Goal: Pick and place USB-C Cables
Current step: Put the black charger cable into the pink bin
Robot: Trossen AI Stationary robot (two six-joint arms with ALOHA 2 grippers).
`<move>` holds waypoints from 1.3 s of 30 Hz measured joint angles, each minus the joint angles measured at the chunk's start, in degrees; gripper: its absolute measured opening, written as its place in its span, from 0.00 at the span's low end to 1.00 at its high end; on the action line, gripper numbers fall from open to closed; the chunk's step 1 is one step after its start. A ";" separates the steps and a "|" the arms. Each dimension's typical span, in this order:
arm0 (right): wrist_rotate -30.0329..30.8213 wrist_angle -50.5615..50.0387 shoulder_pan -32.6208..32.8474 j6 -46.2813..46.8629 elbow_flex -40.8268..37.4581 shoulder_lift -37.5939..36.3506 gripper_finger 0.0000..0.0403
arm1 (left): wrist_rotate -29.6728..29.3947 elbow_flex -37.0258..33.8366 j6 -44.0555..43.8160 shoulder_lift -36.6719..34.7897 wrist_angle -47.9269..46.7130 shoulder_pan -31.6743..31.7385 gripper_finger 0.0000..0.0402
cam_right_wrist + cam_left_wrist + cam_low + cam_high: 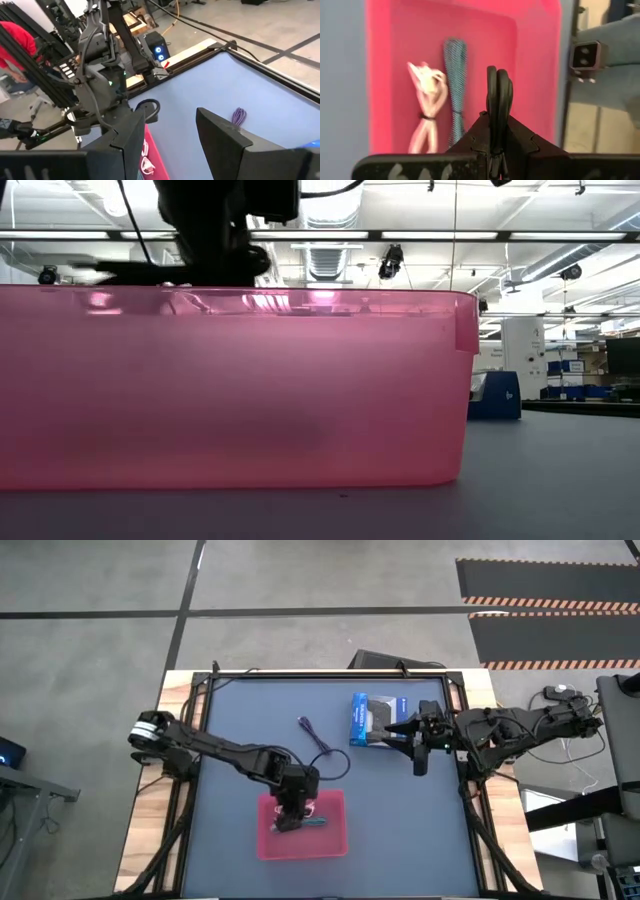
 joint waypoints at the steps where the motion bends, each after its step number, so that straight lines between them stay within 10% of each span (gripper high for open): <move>1: 0.00 -0.01 0.00 0.00 0.00 -0.02 0.42 | 0.70 0.00 -0.89 0.00 -0.13 -0.13 0.03; 39: 1.05 0.10 -0.02 3.22 0.07 0.74 0.42 | 1.97 -0.32 5.08 6.42 5.78 -1.08 0.03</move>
